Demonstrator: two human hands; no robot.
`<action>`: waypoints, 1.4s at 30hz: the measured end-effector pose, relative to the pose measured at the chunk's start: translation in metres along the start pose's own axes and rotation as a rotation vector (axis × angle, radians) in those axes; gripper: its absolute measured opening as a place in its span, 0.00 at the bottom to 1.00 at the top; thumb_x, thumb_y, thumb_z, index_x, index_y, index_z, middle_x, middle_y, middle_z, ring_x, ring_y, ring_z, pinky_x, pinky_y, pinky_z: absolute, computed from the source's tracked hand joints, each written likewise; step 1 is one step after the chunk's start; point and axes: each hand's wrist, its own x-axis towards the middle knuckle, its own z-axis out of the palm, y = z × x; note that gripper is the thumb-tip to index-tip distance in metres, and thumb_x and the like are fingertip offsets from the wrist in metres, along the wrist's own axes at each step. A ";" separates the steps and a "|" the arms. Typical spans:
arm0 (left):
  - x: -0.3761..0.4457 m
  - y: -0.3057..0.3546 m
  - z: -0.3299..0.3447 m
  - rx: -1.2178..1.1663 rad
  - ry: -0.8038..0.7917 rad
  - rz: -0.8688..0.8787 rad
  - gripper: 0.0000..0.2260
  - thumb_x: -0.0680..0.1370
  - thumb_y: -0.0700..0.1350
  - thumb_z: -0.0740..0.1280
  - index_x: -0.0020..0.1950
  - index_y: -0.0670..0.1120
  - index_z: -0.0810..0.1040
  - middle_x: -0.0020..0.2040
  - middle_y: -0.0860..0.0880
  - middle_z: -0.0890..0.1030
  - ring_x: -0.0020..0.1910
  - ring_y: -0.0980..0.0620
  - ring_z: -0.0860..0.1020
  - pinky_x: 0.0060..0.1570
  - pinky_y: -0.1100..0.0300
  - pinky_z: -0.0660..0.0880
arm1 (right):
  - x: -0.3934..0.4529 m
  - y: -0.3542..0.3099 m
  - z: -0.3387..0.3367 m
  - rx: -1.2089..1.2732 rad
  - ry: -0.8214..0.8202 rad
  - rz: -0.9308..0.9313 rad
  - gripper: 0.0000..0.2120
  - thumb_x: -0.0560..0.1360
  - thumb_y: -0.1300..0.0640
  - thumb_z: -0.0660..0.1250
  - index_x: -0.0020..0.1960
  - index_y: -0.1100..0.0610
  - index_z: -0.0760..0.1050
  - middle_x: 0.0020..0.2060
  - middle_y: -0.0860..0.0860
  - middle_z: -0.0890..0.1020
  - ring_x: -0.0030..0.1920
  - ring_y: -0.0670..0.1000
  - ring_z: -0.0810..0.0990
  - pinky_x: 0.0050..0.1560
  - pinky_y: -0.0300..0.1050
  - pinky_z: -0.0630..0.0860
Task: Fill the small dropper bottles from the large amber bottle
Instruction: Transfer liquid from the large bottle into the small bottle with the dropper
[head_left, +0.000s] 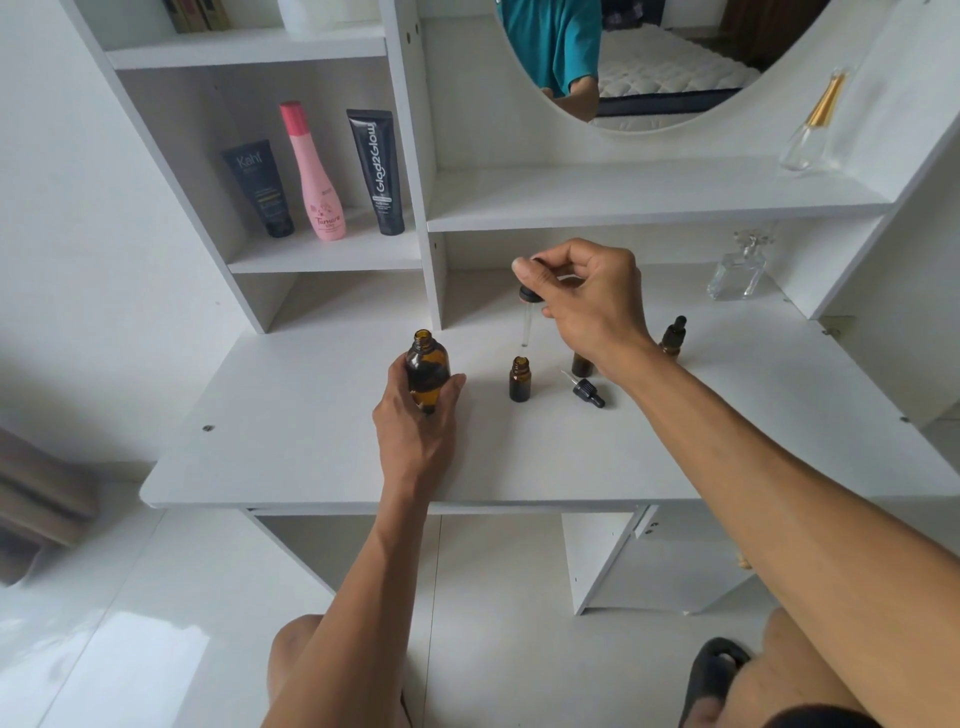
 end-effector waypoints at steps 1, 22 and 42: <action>0.000 0.000 0.000 -0.001 -0.001 -0.001 0.19 0.76 0.52 0.73 0.65 0.50 0.74 0.50 0.55 0.81 0.47 0.54 0.78 0.49 0.62 0.73 | 0.000 0.000 0.000 -0.002 0.000 -0.001 0.07 0.71 0.48 0.77 0.41 0.51 0.83 0.35 0.44 0.85 0.41 0.47 0.86 0.46 0.54 0.83; 0.002 -0.003 0.001 -0.021 0.000 0.004 0.18 0.76 0.52 0.73 0.63 0.50 0.74 0.50 0.54 0.83 0.46 0.54 0.80 0.41 0.78 0.69 | 0.001 -0.001 0.002 -0.044 -0.014 -0.021 0.09 0.72 0.50 0.76 0.40 0.55 0.84 0.33 0.46 0.85 0.38 0.48 0.85 0.44 0.53 0.83; 0.001 -0.002 0.001 -0.043 -0.003 0.001 0.17 0.76 0.51 0.73 0.63 0.52 0.74 0.48 0.59 0.80 0.45 0.54 0.79 0.42 0.76 0.69 | 0.001 -0.005 0.002 -0.151 -0.023 -0.096 0.12 0.73 0.49 0.75 0.40 0.57 0.83 0.32 0.45 0.84 0.31 0.38 0.79 0.34 0.31 0.71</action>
